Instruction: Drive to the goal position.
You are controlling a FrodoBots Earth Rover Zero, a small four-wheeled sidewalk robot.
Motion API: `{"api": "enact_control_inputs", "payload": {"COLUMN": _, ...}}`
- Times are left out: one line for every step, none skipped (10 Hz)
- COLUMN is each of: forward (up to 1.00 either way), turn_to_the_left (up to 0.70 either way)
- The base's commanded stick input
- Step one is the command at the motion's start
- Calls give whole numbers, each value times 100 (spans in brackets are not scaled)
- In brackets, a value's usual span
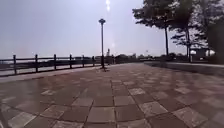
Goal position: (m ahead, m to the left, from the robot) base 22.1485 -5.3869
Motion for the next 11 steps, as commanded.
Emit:
{"api": "enact_control_inputs", "payload": {"forward": 91, "turn_to_the_left": -1}}
{"api": "enact_control_inputs", "payload": {"forward": 91, "turn_to_the_left": -9}}
{"api": "enact_control_inputs", "payload": {"forward": 91, "turn_to_the_left": -23}}
{"api": "enact_control_inputs", "payload": {"forward": 91, "turn_to_the_left": -23}}
{"api": "enact_control_inputs", "payload": {"forward": 91, "turn_to_the_left": -13}}
{"api": "enact_control_inputs", "payload": {"forward": 91, "turn_to_the_left": 1}}
{"api": "enact_control_inputs", "payload": {"forward": 91, "turn_to_the_left": 1}}
{"api": "enact_control_inputs", "payload": {"forward": 91, "turn_to_the_left": 1}}
{"api": "enact_control_inputs", "payload": {"forward": 91, "turn_to_the_left": 1}}
{"api": "enact_control_inputs", "payload": {"forward": 91, "turn_to_the_left": 1}}
{"api": "enact_control_inputs", "payload": {"forward": 91, "turn_to_the_left": 1}}
